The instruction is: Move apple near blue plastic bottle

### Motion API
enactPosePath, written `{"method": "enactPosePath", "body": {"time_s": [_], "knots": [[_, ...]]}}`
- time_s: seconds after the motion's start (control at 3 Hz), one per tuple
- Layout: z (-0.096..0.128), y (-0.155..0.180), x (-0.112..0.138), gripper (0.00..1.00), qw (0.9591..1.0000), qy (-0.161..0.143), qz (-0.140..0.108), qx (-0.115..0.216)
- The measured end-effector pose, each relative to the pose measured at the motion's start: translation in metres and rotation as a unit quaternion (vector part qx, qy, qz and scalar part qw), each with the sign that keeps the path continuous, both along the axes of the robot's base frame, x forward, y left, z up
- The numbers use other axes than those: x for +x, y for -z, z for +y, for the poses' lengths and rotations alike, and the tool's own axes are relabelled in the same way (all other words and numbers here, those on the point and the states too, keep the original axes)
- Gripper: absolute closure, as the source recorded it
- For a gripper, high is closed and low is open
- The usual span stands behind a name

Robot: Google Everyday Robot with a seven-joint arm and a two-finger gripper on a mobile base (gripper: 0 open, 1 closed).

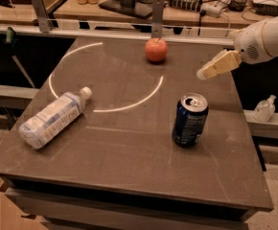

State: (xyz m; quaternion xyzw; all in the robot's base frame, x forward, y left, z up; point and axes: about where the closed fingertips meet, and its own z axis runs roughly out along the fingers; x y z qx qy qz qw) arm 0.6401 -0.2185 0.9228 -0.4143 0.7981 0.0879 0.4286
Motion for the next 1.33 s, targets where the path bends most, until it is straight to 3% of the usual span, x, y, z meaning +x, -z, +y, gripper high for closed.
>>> {"method": "enactPosePath", "body": {"time_s": [0.33,0.67,1.0,1.33], "knots": [[0.020,0.006,0.022,0.00,0.9982,0.006,-0.023,0.055],[0.040,0.009,0.044,0.00,0.9940,-0.022,-0.050,0.095],[0.060,0.019,0.059,0.00,0.9920,-0.037,-0.057,0.106],[0.076,0.029,0.077,0.00,0.9923,-0.028,-0.060,0.105]]}}
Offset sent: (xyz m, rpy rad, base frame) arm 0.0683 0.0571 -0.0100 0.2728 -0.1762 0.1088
